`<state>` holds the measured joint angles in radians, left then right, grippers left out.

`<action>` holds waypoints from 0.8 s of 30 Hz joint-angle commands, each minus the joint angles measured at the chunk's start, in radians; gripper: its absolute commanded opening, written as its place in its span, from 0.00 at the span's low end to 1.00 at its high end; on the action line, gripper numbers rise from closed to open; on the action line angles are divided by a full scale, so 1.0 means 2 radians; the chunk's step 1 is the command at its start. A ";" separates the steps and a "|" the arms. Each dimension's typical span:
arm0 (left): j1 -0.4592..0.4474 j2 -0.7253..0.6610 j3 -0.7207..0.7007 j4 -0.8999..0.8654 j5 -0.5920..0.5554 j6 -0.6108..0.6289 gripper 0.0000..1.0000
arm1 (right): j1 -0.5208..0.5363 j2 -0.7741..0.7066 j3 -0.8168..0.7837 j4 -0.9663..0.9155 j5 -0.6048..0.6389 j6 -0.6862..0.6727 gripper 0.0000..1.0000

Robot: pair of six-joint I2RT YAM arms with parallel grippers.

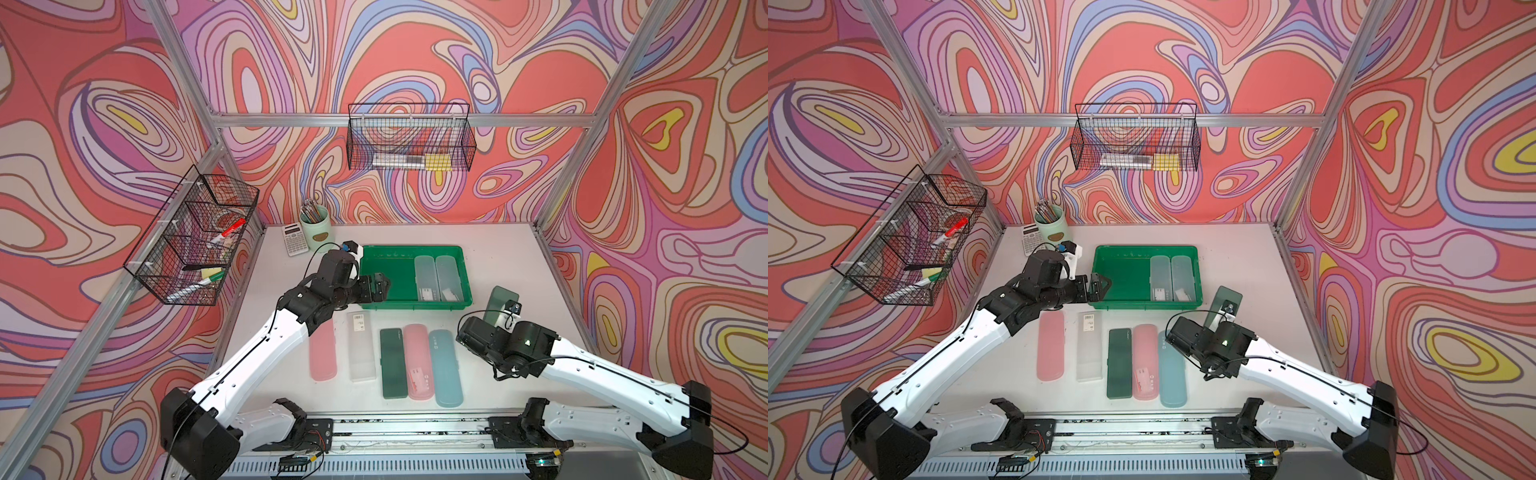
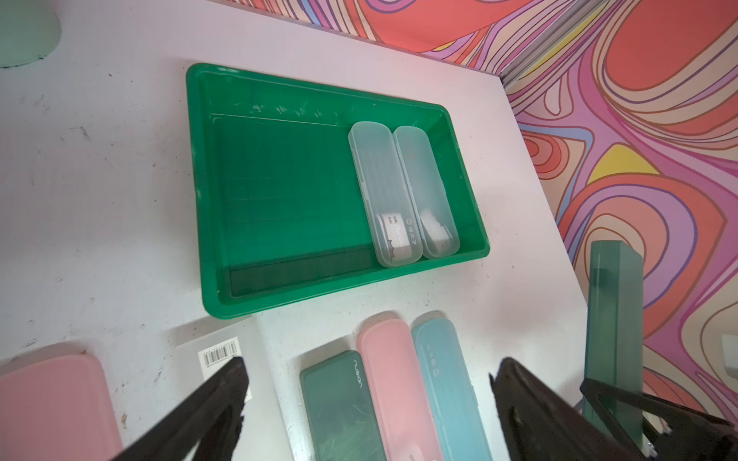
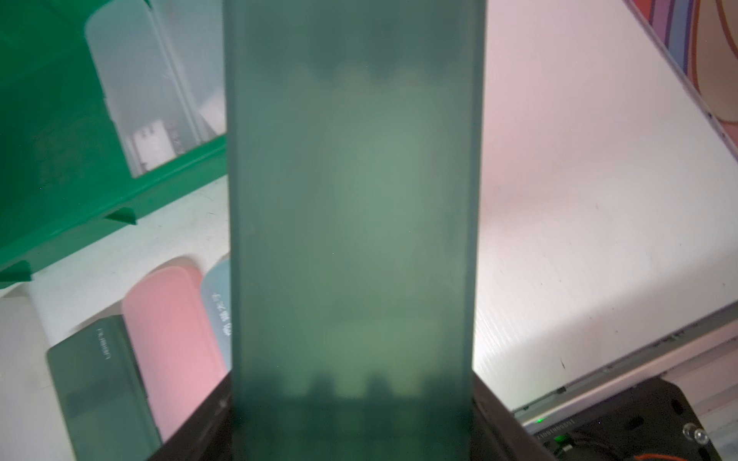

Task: Put the pencil case into the storage box
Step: Place the pencil case at the storage box.

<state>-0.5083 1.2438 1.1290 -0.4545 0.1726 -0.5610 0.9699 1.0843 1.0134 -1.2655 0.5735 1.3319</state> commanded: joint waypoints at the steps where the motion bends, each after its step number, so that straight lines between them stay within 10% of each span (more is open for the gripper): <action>1: 0.029 0.035 0.036 0.025 0.047 -0.002 0.99 | -0.002 0.023 0.056 0.018 0.036 -0.094 0.61; 11: 0.151 0.132 0.092 0.039 0.174 -0.008 0.99 | -0.124 0.162 0.161 0.217 -0.135 -0.335 0.60; 24: 0.160 0.147 0.132 -0.078 0.167 0.082 0.99 | -0.147 0.406 0.292 0.306 -0.191 -0.365 0.56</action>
<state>-0.1955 1.5227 1.3403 -0.5087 0.5167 -0.5037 0.6815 1.8603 1.5570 -0.7223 0.2127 0.6090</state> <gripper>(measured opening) 0.993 0.706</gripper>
